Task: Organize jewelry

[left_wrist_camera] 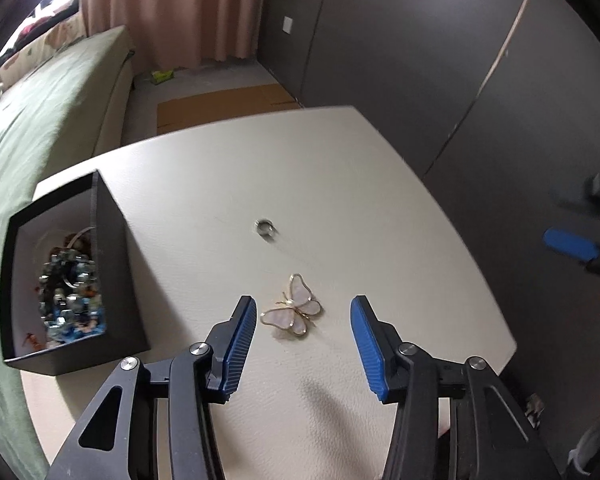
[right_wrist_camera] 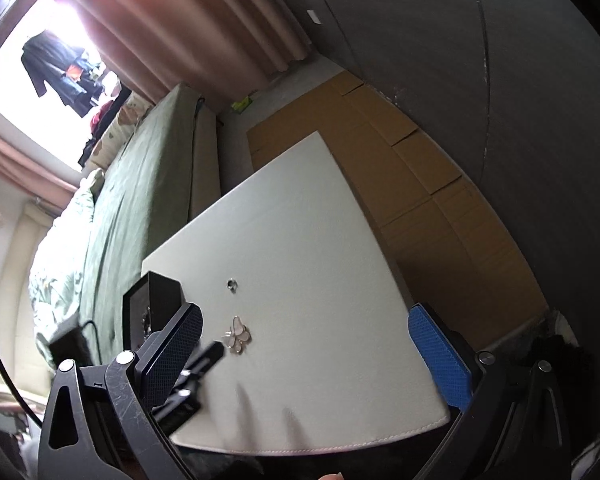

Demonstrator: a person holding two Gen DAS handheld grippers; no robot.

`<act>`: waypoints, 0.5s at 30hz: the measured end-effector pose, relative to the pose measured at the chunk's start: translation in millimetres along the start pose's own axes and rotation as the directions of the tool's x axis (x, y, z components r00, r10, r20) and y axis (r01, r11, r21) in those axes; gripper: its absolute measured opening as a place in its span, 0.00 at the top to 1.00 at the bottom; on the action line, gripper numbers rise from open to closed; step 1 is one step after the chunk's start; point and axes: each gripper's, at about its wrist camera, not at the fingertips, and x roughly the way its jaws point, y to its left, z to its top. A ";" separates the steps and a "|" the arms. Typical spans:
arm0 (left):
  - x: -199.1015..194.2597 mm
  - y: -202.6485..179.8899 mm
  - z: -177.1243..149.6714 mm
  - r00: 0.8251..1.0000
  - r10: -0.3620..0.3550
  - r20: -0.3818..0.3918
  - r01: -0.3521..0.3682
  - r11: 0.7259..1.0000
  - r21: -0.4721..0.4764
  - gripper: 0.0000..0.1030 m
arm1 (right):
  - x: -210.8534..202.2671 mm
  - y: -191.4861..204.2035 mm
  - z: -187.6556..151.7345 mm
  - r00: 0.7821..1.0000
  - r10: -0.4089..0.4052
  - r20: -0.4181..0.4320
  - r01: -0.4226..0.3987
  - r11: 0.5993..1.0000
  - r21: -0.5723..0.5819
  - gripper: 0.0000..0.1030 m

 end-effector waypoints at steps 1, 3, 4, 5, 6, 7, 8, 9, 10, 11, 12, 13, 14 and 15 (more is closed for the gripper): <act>2.9 -1.3 -0.6 1.000 0.004 -0.006 -0.004 1.000 0.003 0.51 | -0.3 -0.9 0.6 1.000 0.000 0.000 0.000 1.000 0.003 0.00; 11.9 -3.3 -1.3 1.000 0.019 -0.021 -0.019 1.000 0.012 0.51 | -0.9 -3.5 1.6 1.000 -0.003 0.001 0.003 1.000 0.011 0.00; 16.1 -3.8 -0.6 0.999 0.028 -0.025 -0.028 0.999 0.015 0.51 | -0.8 -4.6 2.1 1.000 -0.003 0.000 0.003 1.000 0.013 0.00; 20.4 -4.4 -0.1 0.999 0.041 -0.027 -0.040 0.999 0.017 0.51 | -0.6 -5.6 2.6 1.000 -0.002 -0.002 0.002 1.000 0.016 0.00; 23.9 -4.5 0.7 0.998 0.049 -0.031 -0.048 0.999 0.019 0.51 | -0.3 -5.8 3.2 1.000 0.000 -0.003 0.000 1.000 0.020 0.00; 27.2 -4.3 1.2 0.998 0.054 -0.036 -0.053 0.998 0.021 0.51 | -0.1 -6.4 3.6 1.000 0.003 -0.004 -0.003 1.000 0.025 0.00; 31.1 -4.1 1.6 0.997 0.059 -0.042 -0.059 0.998 0.020 0.51 | 0.0 -6.7 4.0 1.000 0.010 -0.005 -0.009 0.999 0.030 0.00; 32.1 -3.2 1.7 0.997 0.062 -0.045 -0.061 0.998 0.018 0.51 | -0.4 -5.4 3.7 1.000 0.011 -0.004 -0.011 0.999 0.030 0.00; 34.2 -2.5 2.1 0.997 0.065 -0.048 -0.064 0.998 0.017 0.51 | -0.1 -4.3 4.0 1.000 0.012 -0.004 -0.012 1.000 0.028 0.00; 35.5 -2.8 2.1 0.996 0.070 -0.047 -0.069 0.997 0.019 0.51 | 0.0 -2.8 4.1 1.000 0.015 -0.005 -0.015 1.000 0.024 0.00; 35.6 -4.4 2.3 0.996 0.077 -0.041 -0.076 0.997 0.028 0.51 | 0.0 -2.0 4.3 1.000 0.018 -0.005 -0.018 1.000 0.022 0.00; 37.4 -6.2 3.0 0.996 0.086 -0.038 -0.085 0.996 0.036 0.51 | 0.0 -1.3 4.4 1.000 0.020 -0.006 -0.020 1.000 0.022 0.00; 37.9 -7.1 3.1 0.995 0.091 -0.037 -0.090 0.995 0.041 0.51 | 0.0 -0.8 4.5 1.000 0.021 -0.006 -0.021 1.000 0.021 0.00; 38.6 -8.3 3.1 0.995 0.098 -0.034 -0.097 0.994 0.048 0.51 | 0.3 -0.5 4.9 1.000 0.020 -0.006 -0.020 1.000 0.020 0.00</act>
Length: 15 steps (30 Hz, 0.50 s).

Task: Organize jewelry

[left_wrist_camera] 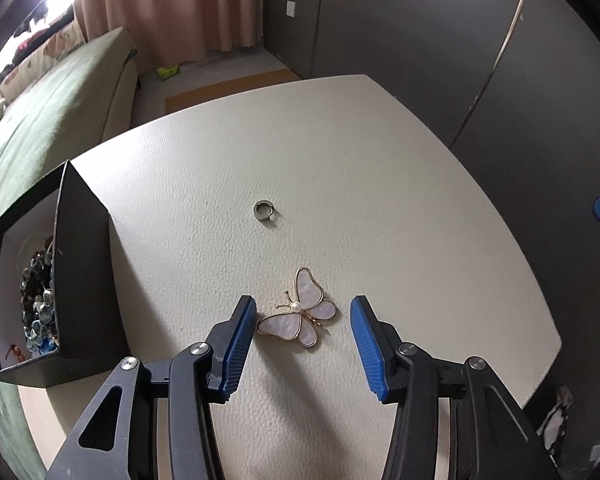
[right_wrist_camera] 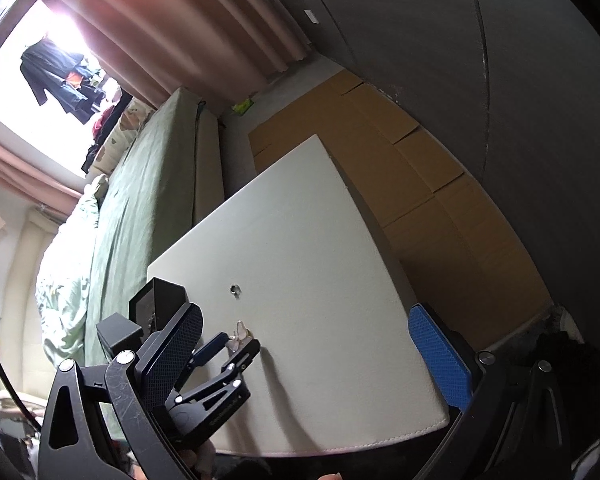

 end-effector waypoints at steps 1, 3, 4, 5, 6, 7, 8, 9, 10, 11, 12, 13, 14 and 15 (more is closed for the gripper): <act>1.7 -1.5 0.4 1.000 0.008 0.000 -0.008 1.000 0.005 0.52 | 0.1 0.3 0.2 1.000 -0.002 0.000 0.002 1.000 -0.001 0.00; 0.8 -1.6 -0.4 1.000 0.032 0.000 -0.032 0.999 0.015 0.61 | 1.4 0.7 0.2 1.000 -0.008 -0.003 0.008 1.000 -0.002 0.00; 0.7 -1.4 -0.6 1.000 0.030 -0.002 -0.030 0.999 0.016 0.66 | 2.3 1.2 0.0 1.000 -0.012 -0.004 0.012 1.000 -0.003 0.00; 0.2 -0.8 -0.3 1.000 0.025 -0.004 -0.025 1.000 0.017 0.69 | 2.9 1.8 -0.4 1.000 -0.016 -0.007 0.016 1.000 -0.004 0.00; 0.3 -0.4 -0.2 1.000 0.022 -0.008 -0.021 1.000 0.020 0.69 | 3.7 2.1 -0.4 1.000 -0.017 -0.008 0.017 1.000 -0.006 0.00; -0.4 -0.4 -0.4 1.000 0.020 -0.007 -0.020 1.000 0.024 0.69 | 3.7 2.7 -0.4 1.000 -0.019 -0.010 0.019 1.000 -0.008 0.00; -0.6 -0.1 -0.6 1.000 0.017 -0.008 -0.017 1.000 0.026 0.69 | 4.5 4.6 -0.8 1.000 -0.020 -0.011 0.020 1.000 -0.012 0.00; -2.2 0.9 -2.1 1.000 0.017 -0.009 -0.017 1.000 0.024 0.69 | 5.3 5.8 -1.1 1.000 -0.021 -0.013 0.021 1.000 -0.015 0.00; -2.9 2.1 -3.3 1.000 0.012 -0.011 -0.012 1.000 0.020 0.69 | 6.1 7.8 -1.6 1.000 -0.021 -0.014 0.021 1.000 -0.020 0.00; -3.3 3.0 -3.2 1.000 0.007 -0.013 -0.007 1.000 0.016 0.69 | 7.1 9.6 -2.0 1.000 -0.022 -0.015 0.022 0.999 -0.024 0.00; -4.4 3.9 -3.0 1.000 0.002 -0.013 -0.001 1.000 0.013 0.69 | 8.1 10.6 -2.0 1.000 -0.024 -0.016 0.023 0.999 -0.027 0.00; -6.3 4.9 -2.5 1.000 -0.003 -0.010 0.003 1.000 0.009 0.72 | 9.3 12.4 -2.4 1.000 -0.026 -0.018 0.025 0.999 -0.031 0.00; -8.3 6.1 -2.3 1.000 -0.008 -0.010 0.008 1.000 0.006 0.82 | 10.8 13.8 -2.5 0.999 -0.027 -0.020 0.027 0.999 -0.034 0.00; -10.8 8.4 -1.1 1.000 -0.019 -0.010 0.019 1.000 -0.003 0.84 | 12.6 13.8 -1.9 0.999 -0.028 -0.022 0.028 0.999 -0.035 0.00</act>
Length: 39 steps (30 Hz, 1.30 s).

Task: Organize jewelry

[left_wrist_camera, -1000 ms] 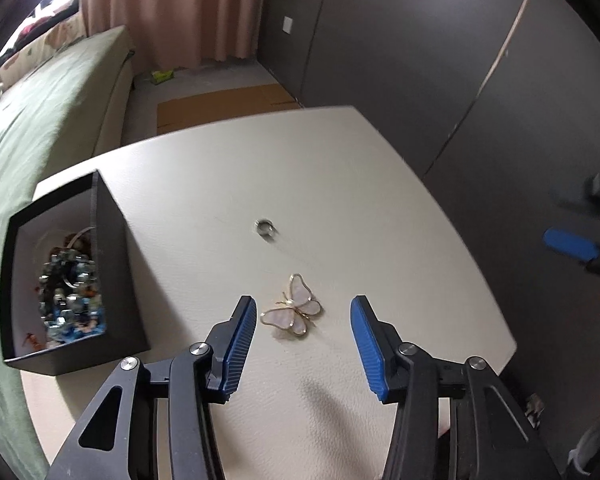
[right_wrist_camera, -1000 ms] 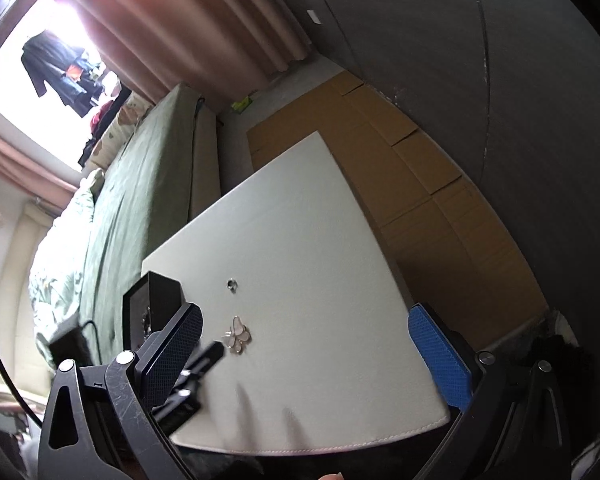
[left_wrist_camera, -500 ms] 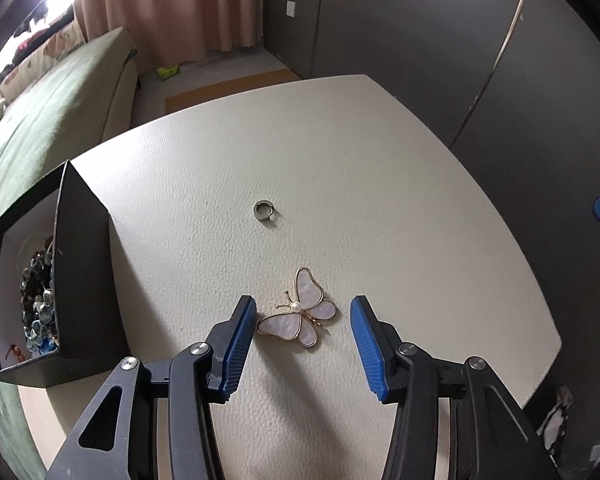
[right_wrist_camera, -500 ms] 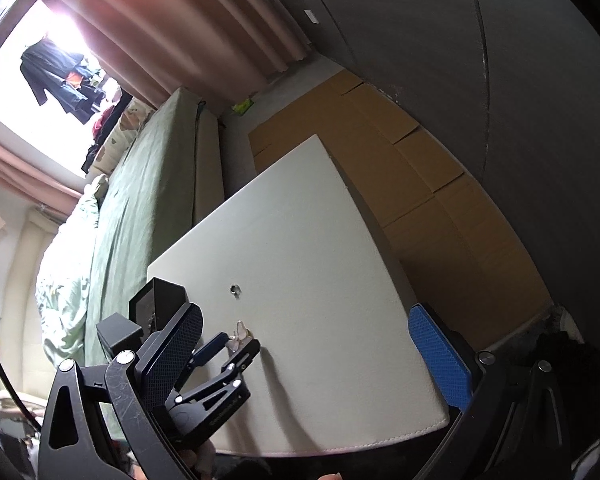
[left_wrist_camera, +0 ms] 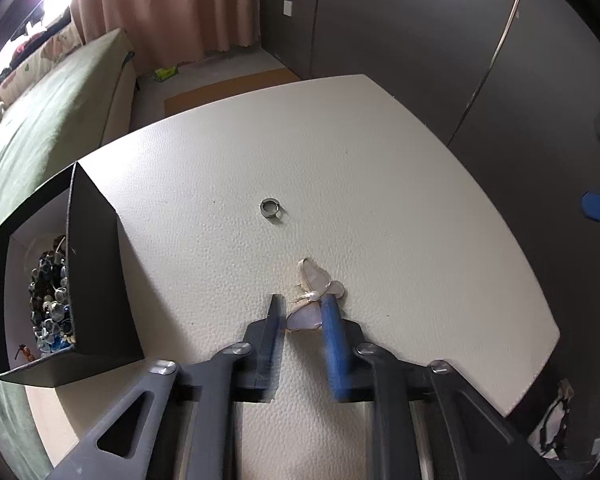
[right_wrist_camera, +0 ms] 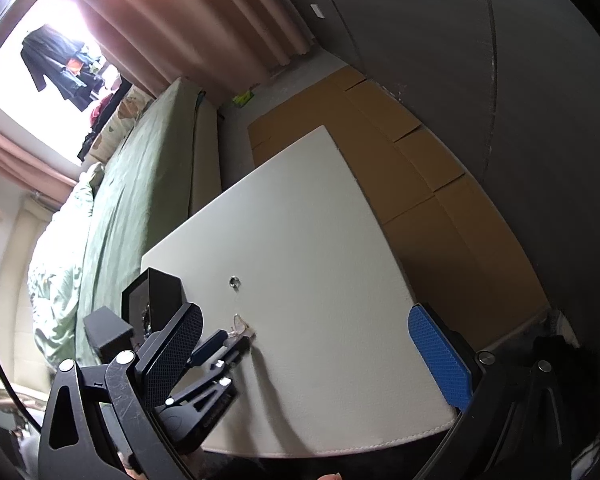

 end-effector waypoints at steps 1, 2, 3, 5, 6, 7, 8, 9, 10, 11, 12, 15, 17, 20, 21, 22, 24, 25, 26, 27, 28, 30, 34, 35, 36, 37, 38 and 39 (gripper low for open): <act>-2.6 2.9 1.6 1.000 -0.009 0.005 0.009 1.000 -0.009 0.87 | 1.6 1.2 0.0 1.000 -0.002 -0.002 0.002 1.000 -0.001 0.00; -4.4 4.0 3.0 1.000 -0.011 0.010 0.011 1.000 -0.015 0.89 | 3.3 1.9 0.1 1.000 -0.003 -0.004 0.003 1.000 -0.001 0.00; -6.9 5.3 2.8 1.000 -0.011 0.015 0.012 1.000 -0.019 0.91 | 5.4 3.4 0.0 1.000 -0.003 -0.006 0.003 1.000 -0.004 0.00; -10.1 10.0 4.6 1.000 -0.019 0.020 0.020 0.999 -0.030 0.95 | 10.6 6.8 0.3 1.000 -0.005 -0.013 0.005 1.000 -0.011 0.00; -9.9 12.1 5.0 1.000 -0.025 0.018 0.026 0.999 -0.036 0.96 | 13.2 8.2 0.1 1.000 -0.008 -0.018 0.007 1.000 -0.014 0.00; -9.8 13.4 5.3 0.999 -0.029 0.017 0.030 0.999 -0.042 0.97 | 17.0 10.0 0.2 1.000 -0.011 -0.026 0.011 1.000 -0.017 0.00; -9.9 16.2 5.9 0.999 -0.034 0.017 0.035 0.998 -0.051 0.98 | 20.4 12.1 0.2 0.999 -0.015 -0.032 0.014 1.000 -0.021 0.00; -10.4 18.6 6.5 0.999 -0.042 0.017 0.043 0.997 -0.058 0.99 | 23.0 13.6 -0.3 0.999 -0.019 -0.037 0.018 1.000 -0.025 0.00; -11.4 20.0 7.2 0.999 -0.050 0.018 0.051 0.997 -0.061 0.99 | 26.1 15.6 0.1 0.999 -0.023 -0.042 0.022 0.999 -0.030 0.00; -13.8 21.8 7.2 0.998 -0.057 0.021 0.058 0.996 -0.061 0.99 | 28.3 16.8 0.1 0.999 -0.026 -0.045 0.025 0.999 -0.032 0.00; -15.4 22.6 8.1 0.998 -0.060 0.025 0.061 0.996 -0.062 0.99 | 30.4 18.6 0.3 0.998 -0.028 -0.048 0.027 0.999 -0.035 0.00; -21.8 25.4 9.8 0.996 -0.079 0.039 0.082 0.995 -0.058 0.99 | 34.9 23.5 0.8 0.998 -0.033 -0.051 0.030 0.999 -0.043 0.00; -21.9 23.2 11.7 0.995 -0.090 0.033 0.092 0.995 -0.043 0.99 | 38.6 25.6 1.2 0.998 -0.038 -0.057 0.035 0.998 -0.047 0.00; -12.3 19.8 10.7 0.993 -0.118 -0.016 0.118 0.992 -0.038 0.99 | 41.1 26.0 2.7 0.997 -0.040 -0.061 0.037 0.998 -0.044 0.00; -9.1 19.0 9.9 0.992 -0.122 -0.027 0.121 0.992 -0.042 0.99 | 39.6 25.3 3.1 0.998 -0.039 -0.057 0.036 0.998 -0.041 0.00; -6.4 18.1 9.4 0.992 -0.123 -0.037 0.122 0.992 -0.044 0.99 | 37.6 23.9 3.4 0.998 -0.038 -0.052 0.036 0.999 -0.036 0.00; -2.7 16.1 8.7 0.991 -0.120 -0.053 0.117 0.992 -0.045 0.97 | 33.4 21.2 4.1 0.998 -0.036 -0.043 0.034 0.999 -0.027 0.00; -1.6 14.9 8.2 0.991 -0.124 -0.057 0.121 0.992 -0.046 0.92 | 31.7 19.7 4.6 0.999 -0.035 -0.039 0.034 0.999 -0.024 0.00; -1.1 14.3 7.5 0.990 -0.131 -0.059 0.128 0.990 -0.050 0.83 | 29.6 17.4 4.9 0.999 -0.035 -0.035 0.035 0.999 -0.020 0.00; -1.1 14.2 7.3 0.989 -0.137 -0.059 0.134 0.989 -0.057 0.76 | 28.6 16.1 5.2 0.999 -0.036 -0.034 0.035 0.999 -0.017 0.00; -2.4 14.0 7.1 0.990 -0.136 -0.050 0.132 0.989 -0.063 0.61 | 27.3 14.2 5.2 0.999 -0.036 -0.033 0.036 0.999 -0.014 0.00; -7.2 13.4 7.2 0.992 -0.126 -0.025 0.125 0.990 -0.065 0.52 | 25.5 11.8 5.1 0.999 -0.036 -0.032 0.036 0.999 -0.012 0.00; -8.7 12.8 7.6 0.992 -0.127 -0.010 0.126 0.989 -0.076 0.52 | 20.2 8.0 4.8 0.999 -0.032 -0.025 0.032 0.999 -0.012 0.00; -6.5 11.5 6.5 0.993 -0.117 -0.013 0.116 0.990 -0.078 0.52 | 18.2 6.4 4.6 0.999 -0.030 -0.022 0.030 0.999 -0.012 0.00; -5.2 10.9 5.7 0.994 -0.110 -0.017 0.108 0.991 -0.075 0.52 | 17.2 5.4 4.6 0.999 -0.029 -0.021 0.029 1.000 -0.011 0.00; -2.9 8.9 4.8 0.995 -0.098 -0.022 0.096 0.993 -0.068 0.53 | 15.9 3.6 4.4 0.999 -0.028 -0.019 0.028 1.000 -0.008 0.00; -0.6 5.5 3.2 0.996 -0.088 -0.022 0.086 0.995 -0.057 0.54 | 14.9 1.6 4.2 0.999 -0.027 -0.017 0.027 1.000 -0.005 0.00; 1.1 3.2 2.1 0.996 -0.080 -0.024 0.079 0.996 -0.048 0.56 | 13.8 0.1 4.4 1.000 -0.027 -0.016 0.027 1.000 -0.003 0.00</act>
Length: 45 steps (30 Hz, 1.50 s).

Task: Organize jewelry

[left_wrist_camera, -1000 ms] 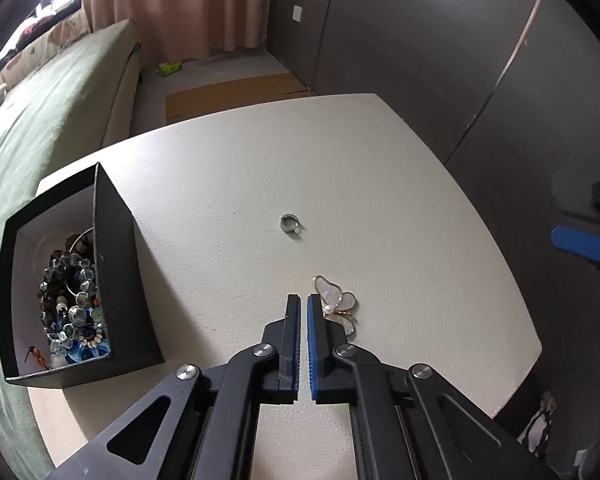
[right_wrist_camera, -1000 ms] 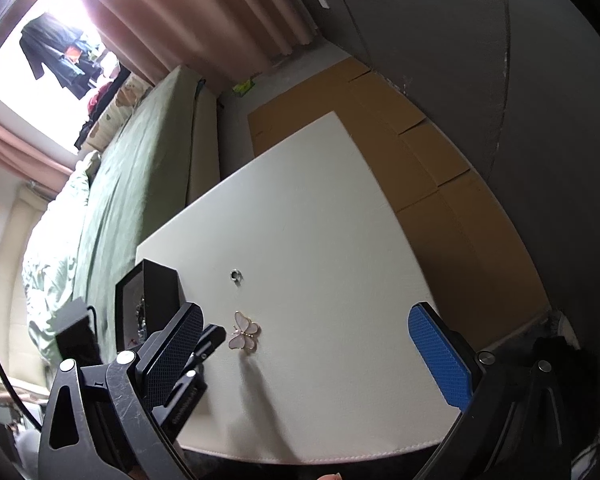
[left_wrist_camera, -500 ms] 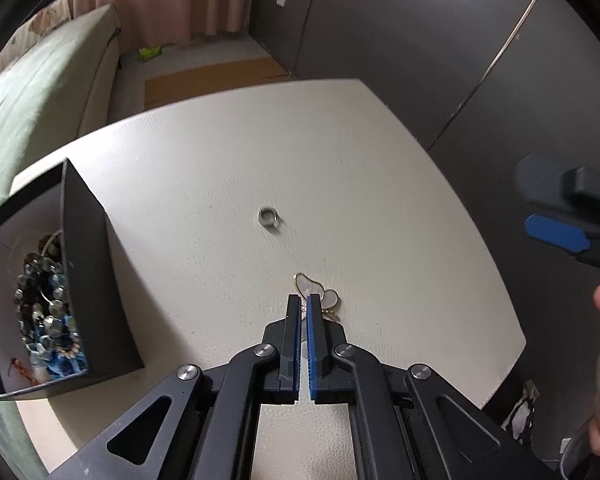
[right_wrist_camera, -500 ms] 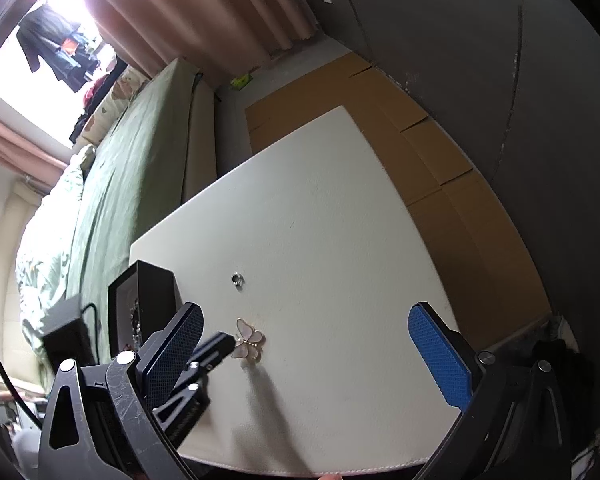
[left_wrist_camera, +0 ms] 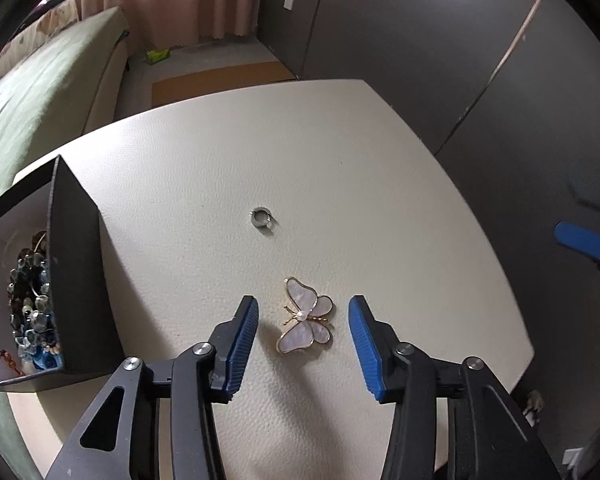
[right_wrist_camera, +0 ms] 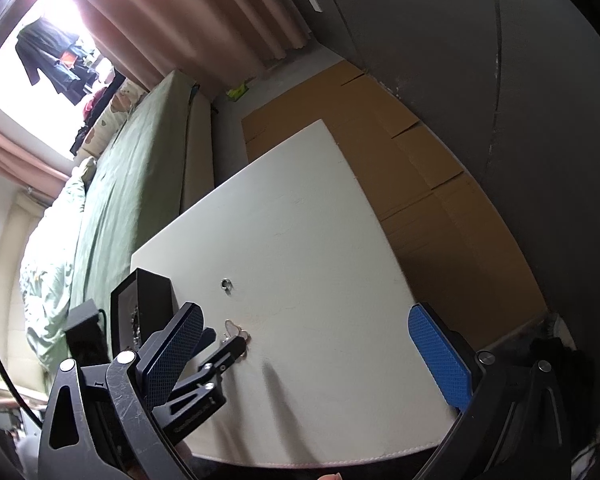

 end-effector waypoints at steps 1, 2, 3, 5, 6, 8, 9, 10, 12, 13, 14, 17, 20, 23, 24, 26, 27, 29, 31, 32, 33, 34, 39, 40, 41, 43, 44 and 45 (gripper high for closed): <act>1.4 -0.8 -0.4 1.000 0.006 -0.001 -0.006 1.000 0.005 0.63 | -1.3 -1.8 0.1 1.000 0.000 0.002 0.000 1.000 0.003 0.00; 2.3 -2.6 -1.2 1.000 0.021 0.007 -0.021 1.000 0.011 0.66 | -2.4 -3.5 0.3 1.000 0.000 0.003 0.000 1.000 0.006 0.00; 2.7 -3.5 -1.5 0.999 0.032 0.016 -0.032 0.999 0.015 0.68 | -2.4 -4.0 0.3 1.000 -0.001 0.005 0.001 1.000 0.008 0.00; 2.9 -1.6 -1.4 0.999 0.041 0.022 -0.041 0.999 0.009 0.76 | -3.6 -6.1 0.6 1.000 -0.001 0.007 0.001 1.000 0.012 0.00; 2.6 -0.3 -1.2 0.999 0.041 0.023 -0.042 0.999 0.004 0.78 | -4.1 -6.5 0.6 1.000 -0.001 0.008 0.001 1.000 0.012 0.00; 2.0 1.6 -1.2 1.000 0.023 0.019 -0.023 1.000 -0.004 0.84 | -3.9 -6.1 0.7 1.000 -0.003 0.008 0.003 1.000 0.010 0.00; 0.9 1.6 -1.4 1.000 0.023 0.020 -0.023 1.000 0.001 0.84 | -3.9 -7.0 0.5 1.000 -0.002 0.008 0.002 1.000 0.010 0.00; -0.2 0.9 -1.2 0.999 0.023 0.023 -0.023 1.000 0.012 0.87 | -3.8 -6.8 0.5 1.000 -0.003 0.008 0.003 1.000 0.009 0.00; -3.8 1.8 -0.3 0.999 0.021 0.029 -0.021 1.000 0.018 0.89 | -2.7 -6.3 1.0 1.000 -0.006 0.005 0.005 1.000 0.005 0.00; -4.6 3.1 0.6 0.999 0.018 0.029 -0.018 1.000 0.013 0.89 | -1.5 -5.6 1.4 1.000 -0.007 0.003 0.007 1.000 0.004 0.00; -6.2 6.4 1.3 1.000 0.009 0.030 -0.009 1.000 0.002 0.89 | -0.5 -4.9 2.3 1.000 -0.008 0.002 0.008 1.000 0.002 0.00; -10.5 14.7 5.1 0.999 -0.005 0.033 0.006 1.000 -0.026 0.89 | 6.1 0.7 3.4 1.000 -0.015 -0.008 0.015 1.000 -0.010 0.00; -20.5 21.0 10.7 0.998 -0.019 0.055 0.021 0.999 -0.040 0.89 | 12.6 8.8 3.8 1.000 -0.019 -0.016 0.019 0.999 -0.026 0.00; -35.4 32.3 16.7 0.996 -0.021 0.086 0.026 0.998 -0.060 0.89 | 19.7 17.4 4.3 0.999 -0.018 -0.026 0.017 0.999 -0.042 0.00; -39.0 36.0 18.3 0.995 -0.021 0.094 0.027 0.997 -0.069 0.89 | 23.2 21.5 4.7 0.999 -0.016 -0.030 0.015 0.999 -0.049 0.00; -47.5 46.3 21.8 0.994 -0.018 0.110 0.028 0.995 -0.093 0.89 | 30.1 29.8 5.2 0.999 -0.015 -0.040 0.013 0.998 -0.064 0.03; -52.2 52.0 23.3 0.993 -0.018 0.120 0.031 0.994 -0.106 0.89 | 34.3 34.8 5.2 0.999 -0.016 -0.047 0.013 0.997 -0.074 0.04; -60.4 61.0 24.8 0.991 -0.016 0.135 0.032 0.992 -0.124 0.89 | 42.9 44.2 4.3 0.998 -0.025 -0.058 0.019 0.996 -0.092 0.12; -68.7 69.2 26.1 0.988 -0.008 0.152 0.029 0.990 -0.139 0.89 | 53.4 53.9 2.7 0.997 -0.027 -0.079 0.018 0.994 -0.111 0.19; -73.5 74.6 26.5 0.987 0.000 0.161 0.024 0.989 -0.146 0.89 | 59.2 58.6 2.0 0.996 -0.025 -0.091 0.014 0.992 -0.122 0.22; -76.7 78.7 26.1 0.986 0.005 0.166 0.020 0.988 -0.152 0.89 | 65.2 63.7 1.2 0.994 -0.027 -0.102 0.013 0.991 -0.134 0.23; -79.0 82.1 25.1 0.986 0.008 0.169 0.019 0.987 -0.158 0.89 | 71.2 68.9 0.5 0.993 -0.033 -0.110 0.016 0.989 -0.147 0.25; -91.2 105.1 22.1 0.982 0.021 0.189 0.016 0.980 -0.197 0.89 | 96.0 90.7 -2.9 0.989 -0.056 -0.133 0.028 0.979 -0.202 0.36; -93.0 109.9 21.4 0.981 0.026 0.191 0.013 0.979 -0.202 0.89 | 100.5 94.5 -4.0 0.989 -0.060 -0.137 0.031 0.977 -0.210 0.38; -95.1 115.6 20.1 0.981 0.030 0.192 0.011 0.979 -0.205 0.89 | 104.9 97.9 -5.0 0.988 -0.066 -0.139 0.035 0.975 -0.220 0.41; -97.3 127.1 18.7 0.981 0.036 0.189 0.005 0.977 -0.211 0.89 | 113.7 105.0 -6.5 0.987 -0.080 -0.140 0.045 0.970 -0.238 0.47; -97.8 132.7 18.2 0.982 0.041 0.186 0.001 0.976 -0.218 0.89 | 118.5 108.8 -7.1 0.987 -0.080 -0.142 0.042 0.968 -0.247 0.51; -98.0 138.0 18.0 0.982 0.048 0.183 -0.006 0.975 -0.223 0.89 | 121.2 110.9 -7.1 0.986 -0.081 -0.143 0.043 0.967 -0.252 0.54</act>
